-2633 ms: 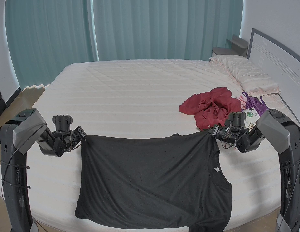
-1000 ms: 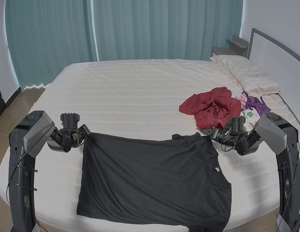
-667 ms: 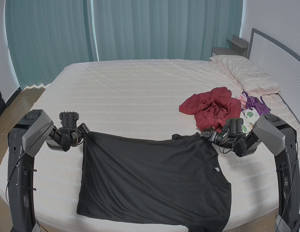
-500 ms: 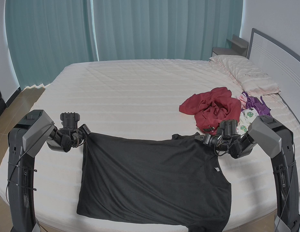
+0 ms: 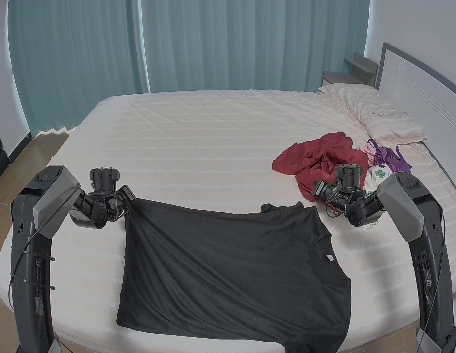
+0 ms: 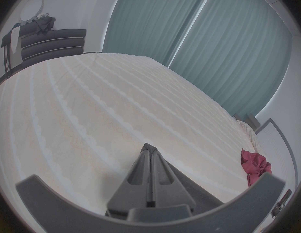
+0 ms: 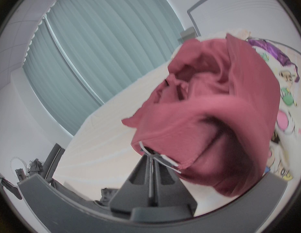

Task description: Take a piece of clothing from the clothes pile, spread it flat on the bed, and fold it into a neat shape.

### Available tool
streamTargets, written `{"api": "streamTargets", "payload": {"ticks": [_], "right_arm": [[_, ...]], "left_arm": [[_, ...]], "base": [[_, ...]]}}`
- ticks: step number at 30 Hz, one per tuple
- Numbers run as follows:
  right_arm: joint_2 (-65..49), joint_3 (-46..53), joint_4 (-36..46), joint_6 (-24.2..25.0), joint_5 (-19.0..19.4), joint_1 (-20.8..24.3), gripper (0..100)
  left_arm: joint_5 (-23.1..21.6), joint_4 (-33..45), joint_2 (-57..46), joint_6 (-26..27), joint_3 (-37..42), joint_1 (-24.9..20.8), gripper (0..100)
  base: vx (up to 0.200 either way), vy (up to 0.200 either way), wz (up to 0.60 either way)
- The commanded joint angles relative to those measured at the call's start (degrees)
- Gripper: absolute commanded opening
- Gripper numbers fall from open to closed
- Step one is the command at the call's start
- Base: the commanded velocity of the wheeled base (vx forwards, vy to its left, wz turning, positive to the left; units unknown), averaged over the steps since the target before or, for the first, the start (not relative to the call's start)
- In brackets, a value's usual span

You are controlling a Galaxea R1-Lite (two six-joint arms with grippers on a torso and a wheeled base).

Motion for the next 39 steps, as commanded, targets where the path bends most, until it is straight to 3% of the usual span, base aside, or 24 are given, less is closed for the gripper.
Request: {"api": "streamTargets", "payload": {"ticks": [1, 7, 8, 12, 25, 26, 31, 39], "right_arm": [[0.1, -1.5, -1.7, 0.1, -0.1, 0.0, 0], [-1.6, 3.5, 2.5, -1.1, 0.7, 0.2, 0], [-1.6, 3.5, 2.5, -1.1, 0.7, 0.2, 100], [-2.8, 8.1, 3.0, -4.1, 2.9, -0.1, 100], [-0.9, 9.3, 4.5, -4.1, 5.4, 1.8, 100], [-0.4, 8.9, 5.4, -4.0, 5.4, 2.0, 0], [-0.8, 7.1, 7.6, -3.8, 5.1, 2.2, 0], [-0.5, -2.2, 3.5, -0.3, 1.1, 0.5, 0]], "left_arm": [[0.1, -0.1, 0.1, -0.1, -0.2, 0.1, 0], [0.5, -0.1, 0.1, -0.1, 0.3, 0.1, 0], [0.5, -0.1, 0.1, -0.1, 0.3, 0.1, 0], [0.5, 0.0, -0.3, -0.1, 0.4, 0.0, 0], [0.6, 0.3, -0.5, -0.2, 1.5, -0.1, 0], [0.6, 0.7, -0.5, -0.1, 1.8, -0.1, 0], [0.6, 1.1, -0.5, -0.2, 1.9, -0.2, 0], [0.6, 1.3, -1.2, 0.0, 1.2, 0.7, 0]], "base": [[0.0, 0.0, 0.0], [0.0, 0.0, 0.0], [0.0, 0.0, 0.0], [0.0, 0.0, 0.0], [0.0, 0.0, 0.0], [0.0, 0.0, 0.0], [0.0, 0.0, 0.0], [0.0, 0.0, 0.0]]}}
